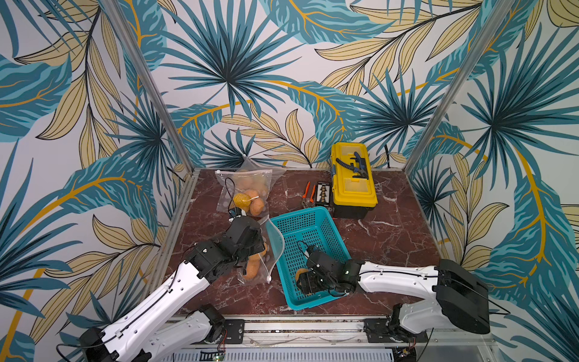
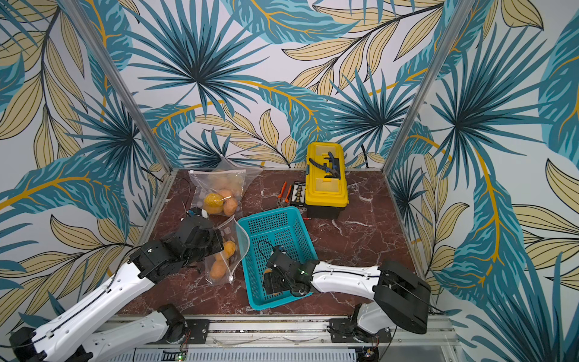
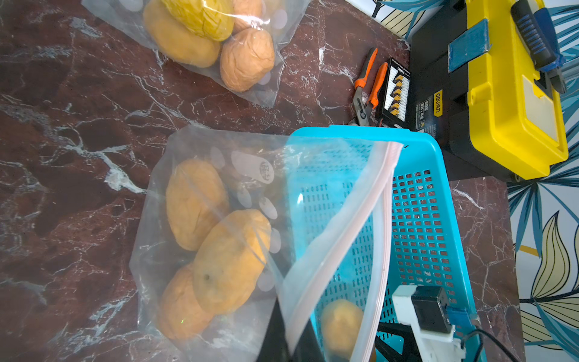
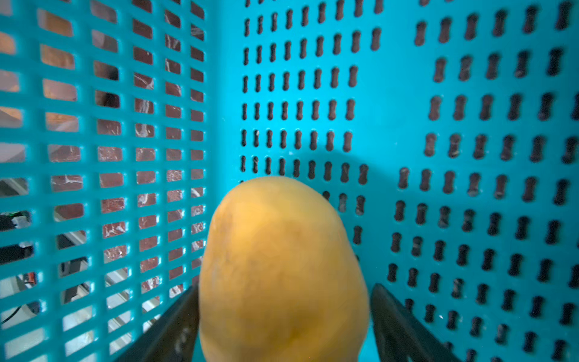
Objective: Put the potatoes into a zipper bag and zip it
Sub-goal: Pick up the potato from the basket, then place the potato into the zipper food storage bag.
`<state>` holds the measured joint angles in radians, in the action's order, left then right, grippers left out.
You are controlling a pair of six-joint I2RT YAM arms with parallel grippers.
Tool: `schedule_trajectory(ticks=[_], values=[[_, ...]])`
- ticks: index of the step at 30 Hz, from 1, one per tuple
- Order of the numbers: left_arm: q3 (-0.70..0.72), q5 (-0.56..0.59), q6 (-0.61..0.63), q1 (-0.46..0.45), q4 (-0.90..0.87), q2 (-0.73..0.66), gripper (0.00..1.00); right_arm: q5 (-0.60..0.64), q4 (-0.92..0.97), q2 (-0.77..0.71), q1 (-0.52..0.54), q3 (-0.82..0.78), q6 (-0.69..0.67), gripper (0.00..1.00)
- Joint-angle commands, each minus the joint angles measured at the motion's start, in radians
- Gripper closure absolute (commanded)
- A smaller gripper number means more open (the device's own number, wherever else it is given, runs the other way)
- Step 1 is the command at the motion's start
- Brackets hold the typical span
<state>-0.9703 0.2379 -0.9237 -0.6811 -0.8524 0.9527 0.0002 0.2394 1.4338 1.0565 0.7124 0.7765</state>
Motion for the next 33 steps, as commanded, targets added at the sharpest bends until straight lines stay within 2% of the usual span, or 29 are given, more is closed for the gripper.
schedule_trajectory(ticks=[1,6,12,17,21,26,33], values=[[-0.007,-0.002,0.013,-0.003,0.015,-0.006,1.00,-0.007,0.015,-0.009,0.004,0.022,-0.014,0.31],[-0.007,-0.003,0.013,-0.003,0.015,-0.005,1.00,0.052,0.082,-0.092,0.004,0.027,-0.023,0.45],[-0.007,-0.004,0.011,-0.004,0.015,-0.004,1.00,0.197,0.264,-0.290,0.005,0.124,-0.087,0.53],[-0.008,-0.002,0.011,-0.003,0.014,-0.004,1.00,0.197,0.283,-0.373,0.004,0.270,-0.191,0.57],[-0.008,0.000,0.011,-0.003,0.015,-0.004,1.00,0.134,0.265,-0.284,0.004,0.416,-0.260,0.59],[-0.006,-0.001,0.011,-0.003,0.015,-0.004,1.00,0.056,0.252,-0.070,0.004,0.589,-0.312,0.62],[-0.004,-0.006,0.012,-0.003,0.015,-0.009,1.00,0.052,0.256,0.169,0.002,0.727,-0.334,0.63]])
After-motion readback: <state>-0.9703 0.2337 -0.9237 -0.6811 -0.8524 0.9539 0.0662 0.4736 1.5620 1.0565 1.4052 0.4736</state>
